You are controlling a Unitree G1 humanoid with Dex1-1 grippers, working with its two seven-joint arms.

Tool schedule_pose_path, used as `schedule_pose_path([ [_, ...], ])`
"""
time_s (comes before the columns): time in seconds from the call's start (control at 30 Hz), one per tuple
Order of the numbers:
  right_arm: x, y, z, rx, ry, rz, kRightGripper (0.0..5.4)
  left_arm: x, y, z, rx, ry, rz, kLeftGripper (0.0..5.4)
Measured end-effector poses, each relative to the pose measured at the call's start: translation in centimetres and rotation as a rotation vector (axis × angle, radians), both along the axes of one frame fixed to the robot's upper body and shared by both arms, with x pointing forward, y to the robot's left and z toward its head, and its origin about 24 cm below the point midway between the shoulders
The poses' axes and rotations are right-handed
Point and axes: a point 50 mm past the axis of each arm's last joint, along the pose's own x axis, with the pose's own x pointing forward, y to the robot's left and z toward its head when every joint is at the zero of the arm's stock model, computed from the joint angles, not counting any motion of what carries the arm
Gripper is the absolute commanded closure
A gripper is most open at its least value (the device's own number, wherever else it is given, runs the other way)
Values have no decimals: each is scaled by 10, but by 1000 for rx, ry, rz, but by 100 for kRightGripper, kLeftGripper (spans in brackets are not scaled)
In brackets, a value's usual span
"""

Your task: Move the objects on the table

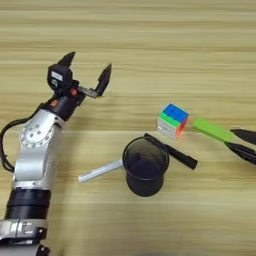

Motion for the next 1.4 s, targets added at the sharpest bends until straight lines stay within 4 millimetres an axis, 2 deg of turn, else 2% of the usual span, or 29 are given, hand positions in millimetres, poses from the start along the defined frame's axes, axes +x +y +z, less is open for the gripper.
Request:
schedule_pose_path([
  [0.33,-9,-5,-32,-149,112,-94,401,-1,10,1,-132,-27,171,0],
  [0.57,-7,-3,-38,-155,144,-143,401,-1,7,-2,-148,-18,173,0],
  [1.07,-2,7,-49,-184,176,-180,401,-9,0,-31,-95,90,172,0],
  [1.2,-1,8,-50,-194,174,-176,401,-10,-1,-32,-93,87,170,0],
  [1.23,0,9,-50,-195,174,-174,372,-10,-1,-32,-92,88,169,0],
  [1.4,-2,9,-54,-207,191,-168,324,-10,-3,-33,-80,81,166,0],
])
